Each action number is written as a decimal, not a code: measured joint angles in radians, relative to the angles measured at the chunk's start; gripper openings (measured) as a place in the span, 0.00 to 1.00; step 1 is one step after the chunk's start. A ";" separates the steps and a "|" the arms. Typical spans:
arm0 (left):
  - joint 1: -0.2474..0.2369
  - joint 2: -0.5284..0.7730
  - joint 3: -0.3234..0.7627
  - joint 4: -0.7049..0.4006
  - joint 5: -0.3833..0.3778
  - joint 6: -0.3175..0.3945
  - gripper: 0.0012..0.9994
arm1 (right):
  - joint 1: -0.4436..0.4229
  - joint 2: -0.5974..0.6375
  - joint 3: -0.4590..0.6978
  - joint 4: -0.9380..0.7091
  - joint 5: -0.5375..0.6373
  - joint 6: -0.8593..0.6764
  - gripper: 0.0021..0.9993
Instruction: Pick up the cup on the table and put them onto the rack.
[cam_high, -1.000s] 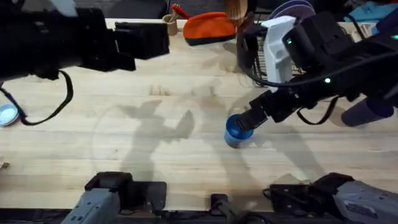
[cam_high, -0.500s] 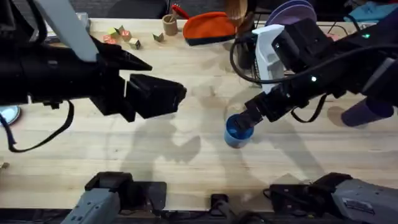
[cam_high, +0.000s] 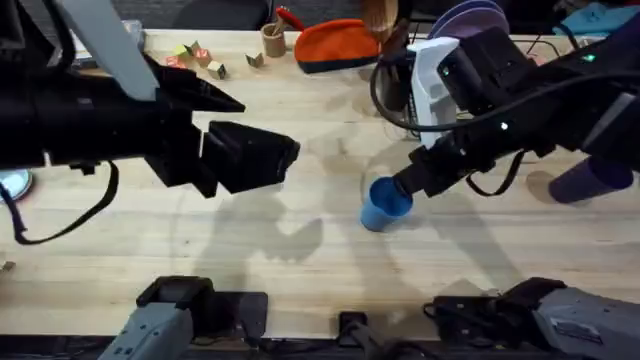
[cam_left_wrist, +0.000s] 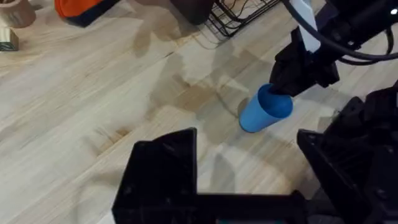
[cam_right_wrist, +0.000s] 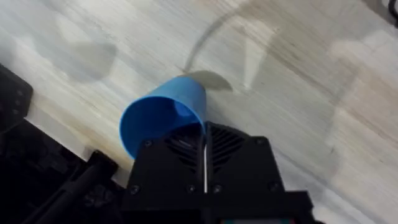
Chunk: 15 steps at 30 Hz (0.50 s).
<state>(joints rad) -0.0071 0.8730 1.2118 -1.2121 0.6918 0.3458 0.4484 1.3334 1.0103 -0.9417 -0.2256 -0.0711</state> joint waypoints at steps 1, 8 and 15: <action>0.000 0.000 0.000 0.000 0.000 0.000 0.99 | 0.000 0.000 0.000 -0.006 0.000 0.000 0.03; 0.000 0.000 0.000 0.000 0.000 0.000 0.99 | -0.010 -0.001 0.171 -0.185 0.000 0.000 0.03; 0.000 0.000 0.000 0.000 0.000 0.000 0.99 | -0.124 -0.003 0.391 -0.316 0.000 0.000 0.03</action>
<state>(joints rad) -0.0071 0.8730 1.2118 -1.2121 0.6918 0.3458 0.3240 1.3308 1.4015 -1.2578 -0.2256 -0.0712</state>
